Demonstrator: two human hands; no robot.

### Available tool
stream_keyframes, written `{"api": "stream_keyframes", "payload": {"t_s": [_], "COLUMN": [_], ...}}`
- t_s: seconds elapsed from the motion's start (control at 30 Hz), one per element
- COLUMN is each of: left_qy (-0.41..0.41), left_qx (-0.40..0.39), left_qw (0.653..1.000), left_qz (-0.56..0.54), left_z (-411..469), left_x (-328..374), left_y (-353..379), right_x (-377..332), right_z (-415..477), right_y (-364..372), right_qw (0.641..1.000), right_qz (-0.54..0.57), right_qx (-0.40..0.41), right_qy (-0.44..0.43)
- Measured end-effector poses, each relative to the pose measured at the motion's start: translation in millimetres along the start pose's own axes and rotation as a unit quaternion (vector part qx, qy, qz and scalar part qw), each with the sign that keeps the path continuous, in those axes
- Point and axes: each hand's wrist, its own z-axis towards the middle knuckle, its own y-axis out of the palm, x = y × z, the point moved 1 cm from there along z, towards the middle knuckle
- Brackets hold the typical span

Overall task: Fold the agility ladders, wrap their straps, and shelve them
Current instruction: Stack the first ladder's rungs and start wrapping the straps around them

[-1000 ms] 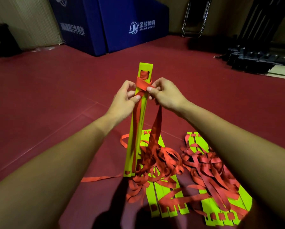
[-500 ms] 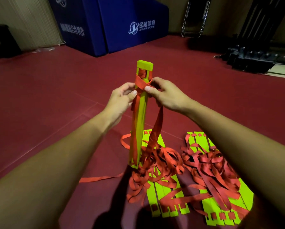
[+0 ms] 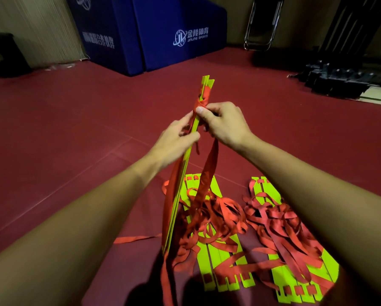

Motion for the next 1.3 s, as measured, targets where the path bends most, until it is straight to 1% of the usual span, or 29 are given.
{"api": "stream_keyframes", "payload": {"t_s": [0.03, 0.07, 0.13, 0.2, 0.27, 0.33, 0.4, 0.53, 0.6, 0.7, 0.83, 0.9, 1.0, 1.07, 1.17, 1.23, 1.3], "left_qy": [0.009, 0.026, 0.057, 0.061, 0.034, 0.012, 0.005, 0.005, 0.0, -0.012, -0.03, -0.02, -0.005, -0.008, -0.025, -0.028, -0.028], "left_qx": [-0.02, -0.022, 0.014, 0.038, 0.056, 0.051, 0.036, -0.001, -0.026, -0.06, -0.065, -0.053, -0.005, 0.034, 0.073, 0.082, 0.068], "left_qw": [0.999, 0.997, 0.992, 0.993, 0.995, 0.998, 0.999, 0.998, 0.997, 0.993, 0.989, 0.994, 0.999, 0.993, 0.983, 0.978, 0.983], "left_qz": [0.027, 0.065, 0.112, 0.097, 0.07, 0.03, -0.01, -0.057, -0.078, -0.102, -0.13, -0.092, 0.041, 0.115, 0.169, 0.188, 0.167], "left_z": [-1, -2, -1, 2, 4, 6, 5, 4, 2, 0, 0, 0, -3, -6, -6, -5, -4], "left_x": [-2, -3, -7, -10, -13, -14, -13, -11, -11, -10, -2, -2, -5, -4, -3, -3, -2], "left_y": [1, 2, 0, -3, -4, -2, -1, 1, 1, -1, -1, 1, 2, 3, 1, 0, -3], "right_x": [0, -1, -2, -4, -5, -5, -2, 6, 5, 4, 8, 5, 0, -2, -3, -4, -7], "right_z": [0, -1, -3, -5, -5, -3, -1, 5, 4, 2, 3, 3, 2, 1, 0, -1, -2], "right_y": [-1, -2, -2, 0, 1, 0, -3, -2, -2, -2, 0, 3, 8, 7, 4, 1, -4], "right_qw": [1.0, 1.0, 0.999, 0.995, 0.99, 0.984, 0.984, 0.997, 0.996, 0.99, 0.989, 0.99, 0.996, 0.999, 1.0, 1.0, 0.995], "right_qz": [0.005, 0.006, 0.001, 0.016, 0.055, 0.096, 0.104, 0.035, 0.042, 0.076, 0.121, 0.119, 0.084, 0.047, 0.018, 0.028, 0.065], "right_qx": [-0.005, -0.012, -0.04, -0.086, -0.125, -0.147, -0.143, -0.069, -0.077, -0.115, -0.088, -0.069, -0.03, -0.002, 0.023, -0.001, -0.07], "right_qy": [-0.003, -0.012, -0.035, -0.046, -0.045, -0.038, -0.022, 0.019, 0.027, 0.01, 0.001, -0.004, -0.007, -0.001, 0.007, 0.007, -0.005]}}
